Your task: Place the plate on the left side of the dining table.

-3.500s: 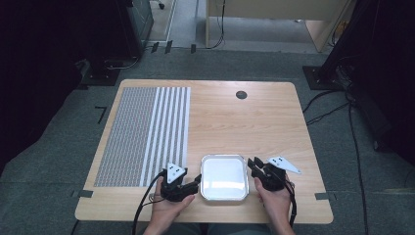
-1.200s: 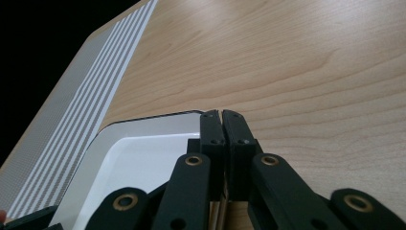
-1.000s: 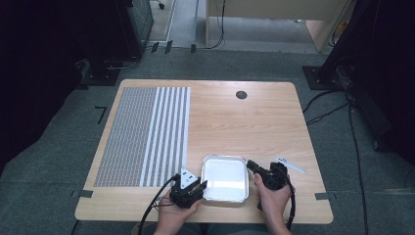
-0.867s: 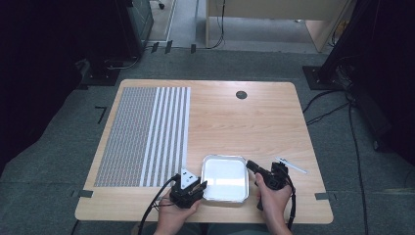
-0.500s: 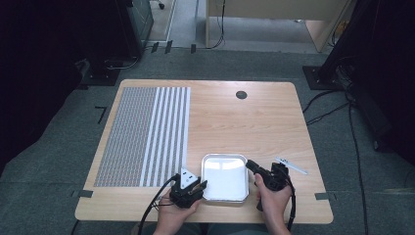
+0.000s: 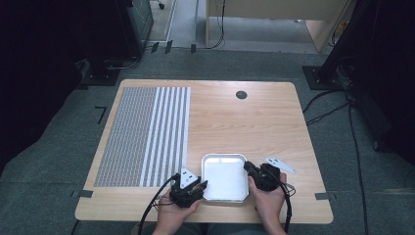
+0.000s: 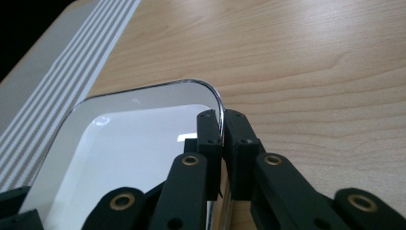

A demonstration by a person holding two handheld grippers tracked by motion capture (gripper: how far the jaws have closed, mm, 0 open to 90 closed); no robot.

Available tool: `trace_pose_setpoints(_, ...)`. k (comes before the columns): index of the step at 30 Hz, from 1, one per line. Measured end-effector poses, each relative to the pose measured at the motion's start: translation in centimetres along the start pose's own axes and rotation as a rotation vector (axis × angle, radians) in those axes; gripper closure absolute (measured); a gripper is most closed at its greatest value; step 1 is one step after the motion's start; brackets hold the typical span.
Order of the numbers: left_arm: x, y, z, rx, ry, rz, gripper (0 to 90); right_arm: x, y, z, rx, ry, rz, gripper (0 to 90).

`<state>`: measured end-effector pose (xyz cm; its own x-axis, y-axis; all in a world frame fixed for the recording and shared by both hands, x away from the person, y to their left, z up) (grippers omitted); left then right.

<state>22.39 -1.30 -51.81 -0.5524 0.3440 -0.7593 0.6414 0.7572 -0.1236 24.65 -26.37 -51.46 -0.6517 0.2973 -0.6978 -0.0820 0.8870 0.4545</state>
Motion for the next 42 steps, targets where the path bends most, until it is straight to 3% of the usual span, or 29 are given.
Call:
trace_pose_setpoints(3,-0.1,0.0,-0.1,0.024,-0.005,-0.014,61.4,-0.3,0.0,-0.4,-0.016,-0.027,0.026,89.4)
trace_pose_setpoints(10,-0.4,0.2,-0.5,0.019,-0.027,-0.04,51.2,-0.8,-0.2,-1.3,-0.021,-0.046,0.059,89.3)
trace_pose_setpoints(17,-0.5,0.3,-0.8,0.026,-0.049,-0.043,50.0,-1.2,-0.5,-2.0,0.011,-0.053,0.077,89.1)
trace_pose_setpoints(24,-0.5,0.1,-0.7,0.035,-0.05,-0.038,50.8,-1.3,-0.9,-1.8,0.064,-0.043,0.036,88.6)
trace_pose_setpoints(31,-0.4,0.3,-0.5,0.027,-0.033,-0.04,51.6,-1.1,-0.8,-1.4,0.06,-0.034,0.019,88.8)
trace_pose_setpoints(42,-0.5,0.3,-0.8,0.049,-0.045,-0.053,53.2,-1.6,-0.9,-2.1,0.027,-0.068,0.067,89.5)
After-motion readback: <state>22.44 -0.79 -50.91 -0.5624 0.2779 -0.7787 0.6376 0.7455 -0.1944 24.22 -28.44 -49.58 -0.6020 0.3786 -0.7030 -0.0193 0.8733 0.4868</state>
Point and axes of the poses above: each handheld gripper's, and its own axes: z roughly forward along the jaws, x roughly out of its underside, y roughly to its left, the point moved 2 cm from there along z, roughly forward along the jaws, and after that the axes turned 3 degrees about z, right-handed, at the moved point
